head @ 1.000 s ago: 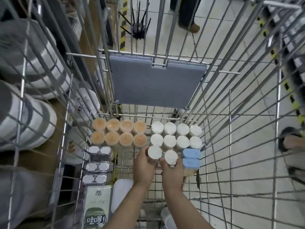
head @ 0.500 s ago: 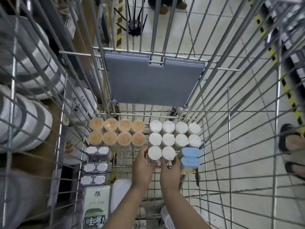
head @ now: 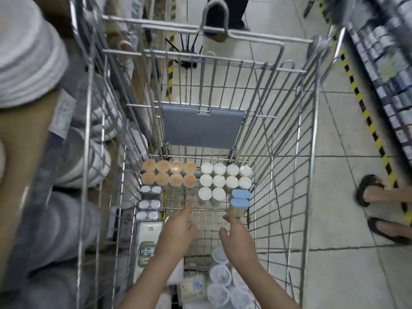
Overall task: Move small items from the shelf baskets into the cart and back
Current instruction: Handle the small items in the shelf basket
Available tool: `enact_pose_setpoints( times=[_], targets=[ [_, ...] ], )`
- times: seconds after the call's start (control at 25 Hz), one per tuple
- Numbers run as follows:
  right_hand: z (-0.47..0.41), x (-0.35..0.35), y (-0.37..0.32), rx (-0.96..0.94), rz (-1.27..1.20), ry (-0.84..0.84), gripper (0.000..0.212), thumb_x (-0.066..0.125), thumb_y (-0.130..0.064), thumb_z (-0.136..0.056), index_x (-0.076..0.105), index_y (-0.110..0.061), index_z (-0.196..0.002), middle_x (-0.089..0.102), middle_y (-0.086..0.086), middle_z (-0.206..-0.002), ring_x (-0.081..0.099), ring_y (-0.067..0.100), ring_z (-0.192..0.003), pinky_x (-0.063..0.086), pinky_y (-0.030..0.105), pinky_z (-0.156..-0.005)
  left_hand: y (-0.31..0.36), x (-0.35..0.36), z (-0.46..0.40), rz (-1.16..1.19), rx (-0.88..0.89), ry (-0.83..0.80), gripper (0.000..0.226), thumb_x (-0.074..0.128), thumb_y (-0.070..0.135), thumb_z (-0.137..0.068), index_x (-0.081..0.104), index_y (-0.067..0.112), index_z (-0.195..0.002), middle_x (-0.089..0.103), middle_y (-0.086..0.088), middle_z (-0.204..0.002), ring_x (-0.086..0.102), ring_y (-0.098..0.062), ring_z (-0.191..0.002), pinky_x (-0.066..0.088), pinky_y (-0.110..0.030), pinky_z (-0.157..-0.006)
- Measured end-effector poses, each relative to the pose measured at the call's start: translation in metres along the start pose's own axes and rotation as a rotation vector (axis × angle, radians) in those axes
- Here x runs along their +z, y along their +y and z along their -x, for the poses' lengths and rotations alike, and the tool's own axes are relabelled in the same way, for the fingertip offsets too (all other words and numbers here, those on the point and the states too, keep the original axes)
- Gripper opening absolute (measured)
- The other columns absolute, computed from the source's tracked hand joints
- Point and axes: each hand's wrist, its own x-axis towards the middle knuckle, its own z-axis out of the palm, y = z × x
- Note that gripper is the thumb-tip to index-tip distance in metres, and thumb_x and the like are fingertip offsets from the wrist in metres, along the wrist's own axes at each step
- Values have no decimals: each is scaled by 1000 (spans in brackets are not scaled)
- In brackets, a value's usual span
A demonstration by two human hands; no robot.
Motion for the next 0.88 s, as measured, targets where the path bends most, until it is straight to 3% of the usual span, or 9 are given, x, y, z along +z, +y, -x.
enact_pose_setpoints(
  times=[0.2, 0.4, 0.64, 0.8, 0.88],
  targets=[
    [87, -62, 0, -305, 332, -117, 37, 45, -26, -97, 46, -23, -134, 55, -4, -130, 53, 14, -114, 40, 25, -91, 35, -41, 109, -139, 51, 47, 40, 46, 26, -97, 45, 19, -136, 49, 0, -137, 49, -15, -121, 38, -24, -96],
    [161, -108, 22, -549, 528, -229, 34, 43, -28, -97, 49, -20, -129, 56, 0, -128, 52, 19, -115, 42, 31, -94, 50, -35, 220, -99, -47, 167, 42, 48, 32, -96, 46, 23, -137, 52, 4, -138, 54, -12, -119, 43, -25, -96],
    [227, -141, 54, -787, 564, -334, 34, 47, -30, -96, 52, -22, -129, 59, -2, -126, 55, 18, -114, 41, 28, -91, 65, 20, 379, 167, -190, 513, 29, 56, 25, -93, 58, 22, -122, 58, 11, -121, 56, -10, -112, 40, -22, -91],
    [273, -142, 61, -973, 653, -476, 32, 48, -28, -96, 53, -23, -127, 59, -6, -126, 54, 14, -116, 38, 24, -93, 58, 72, 496, 469, -358, 693, 22, 60, 23, -91, 57, 37, -108, 63, 11, -111, 59, -7, -106, 46, -26, -94],
    [297, -136, 58, -1071, 669, -551, 30, 48, -27, -96, 53, -22, -126, 58, -7, -126, 53, 11, -116, 38, 22, -92, 55, 100, 550, 553, -462, 823, 21, 61, 23, -91, 54, 40, -103, 62, 12, -108, 59, -6, -104, 45, -17, -87]
  ],
)
